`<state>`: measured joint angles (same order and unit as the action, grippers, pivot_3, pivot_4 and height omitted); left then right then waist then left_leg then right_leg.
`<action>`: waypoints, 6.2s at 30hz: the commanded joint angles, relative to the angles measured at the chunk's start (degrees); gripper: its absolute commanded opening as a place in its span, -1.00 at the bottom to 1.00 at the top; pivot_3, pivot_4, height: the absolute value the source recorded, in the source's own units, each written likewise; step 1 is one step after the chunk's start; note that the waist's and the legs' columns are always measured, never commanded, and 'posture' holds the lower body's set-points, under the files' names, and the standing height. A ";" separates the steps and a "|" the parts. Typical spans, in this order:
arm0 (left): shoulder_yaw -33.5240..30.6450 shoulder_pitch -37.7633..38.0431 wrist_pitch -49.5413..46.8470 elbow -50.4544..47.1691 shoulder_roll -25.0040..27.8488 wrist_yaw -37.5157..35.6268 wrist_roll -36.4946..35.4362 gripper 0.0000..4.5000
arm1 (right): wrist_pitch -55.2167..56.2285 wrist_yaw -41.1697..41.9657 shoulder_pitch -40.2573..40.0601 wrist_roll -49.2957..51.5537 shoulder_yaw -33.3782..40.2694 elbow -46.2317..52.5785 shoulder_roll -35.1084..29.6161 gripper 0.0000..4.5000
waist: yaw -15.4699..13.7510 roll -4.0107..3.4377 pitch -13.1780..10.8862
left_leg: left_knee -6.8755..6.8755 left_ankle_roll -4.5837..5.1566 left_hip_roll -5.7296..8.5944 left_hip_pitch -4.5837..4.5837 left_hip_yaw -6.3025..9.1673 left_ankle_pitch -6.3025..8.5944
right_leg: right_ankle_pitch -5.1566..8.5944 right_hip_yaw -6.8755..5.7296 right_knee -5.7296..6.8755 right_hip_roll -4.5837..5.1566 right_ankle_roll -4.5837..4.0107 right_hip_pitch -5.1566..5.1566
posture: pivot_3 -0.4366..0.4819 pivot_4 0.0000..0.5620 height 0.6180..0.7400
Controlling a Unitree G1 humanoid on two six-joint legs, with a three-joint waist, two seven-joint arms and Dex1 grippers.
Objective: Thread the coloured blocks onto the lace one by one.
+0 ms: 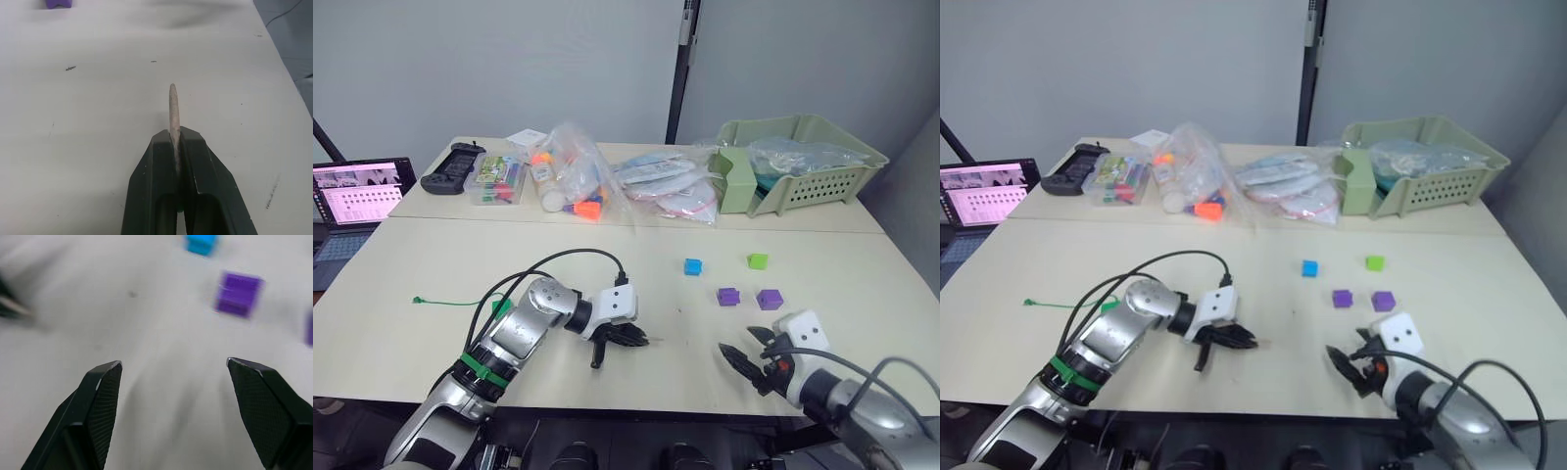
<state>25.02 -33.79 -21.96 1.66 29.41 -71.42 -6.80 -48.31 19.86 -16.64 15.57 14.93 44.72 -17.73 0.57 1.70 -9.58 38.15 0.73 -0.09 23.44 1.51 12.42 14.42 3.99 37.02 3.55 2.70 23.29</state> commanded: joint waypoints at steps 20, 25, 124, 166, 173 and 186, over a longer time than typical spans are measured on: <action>-0.74 -0.80 -0.85 -2.56 -1.47 0.30 -0.77 -1.00 | 18.80 -9.13 23.14 -7.50 -0.10 -32.47 -0.39 0.50 | 0.27 -0.05 0.03 | -0.08 0.00 0.05 -0.07 -0.23 0.00 | 0.00 0.00 -0.02 -0.04 -0.01 -0.05 | -0.05 -0.47 1.00; -0.97 -0.64 -1.11 -2.86 -0.95 0.29 -0.93 -1.00 | 20.11 -8.90 23.28 -6.43 0.49 -32.83 -0.18 -0.23 | 0.32 -0.06 0.03 | -0.10 0.00 0.05 -0.07 -0.19 0.00 | 0.00 0.01 -0.02 -0.03 -0.01 -0.04 | -0.05 -0.47 1.00; -0.99 3.22 -6.75 -10.67 4.76 4.82 0.01 -1.00 | 22.20 46.51 43.71 -7.61 -36.57 -36.87 -19.57 -0.47 | 0.18 -0.12 0.07 | -0.24 0.01 0.08 -0.14 -0.01 0.00 | 0.02 -0.09 -0.02 0.01 -0.07 -0.03 | -0.05 -0.47 1.00; 2.76 -0.58 -10.81 -5.94 -4.37 7.63 0.77 -1.00 | 12.47 39.90 42.76 -6.57 -36.18 -30.35 -15.01 -0.47 | -0.04 -0.13 0.08 | -0.05 0.00 0.08 -0.24 -0.03 -0.01 | 0.02 -0.09 -0.01 -0.04 -0.06 -0.23 | -0.05 -0.47 1.00; -0.27 0.23 -9.58 -7.32 -1.50 4.79 -1.12 0.02 | 12.59 39.72 41.96 -6.57 -35.84 -30.14 -15.89 -0.47 | 0.22 -0.12 0.08 | -0.05 0.00 0.05 -0.17 0.01 0.00 | 0.02 -0.09 0.04 -0.05 -0.06 -0.11 | -0.05 -0.47 1.00; -3.75 2.71 -7.18 -5.99 4.29 3.83 -2.51 0.16 | 12.61 40.30 41.60 -6.38 -35.76 -29.99 -16.98 -0.47 | 0.14 -0.12 0.08 | -0.07 0.00 0.03 -0.16 0.00 0.00 | 0.02 -0.10 0.02 -0.05 -0.06 -0.09 | -0.05 -0.47 1.00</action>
<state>22.26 -30.72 -30.39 -3.52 33.86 -67.96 -9.10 -36.13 60.04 25.50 8.20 -21.43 13.17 -34.47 0.71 1.57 -9.50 38.08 0.73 -0.05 23.28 1.50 12.41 14.44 3.88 37.03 3.50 2.63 23.19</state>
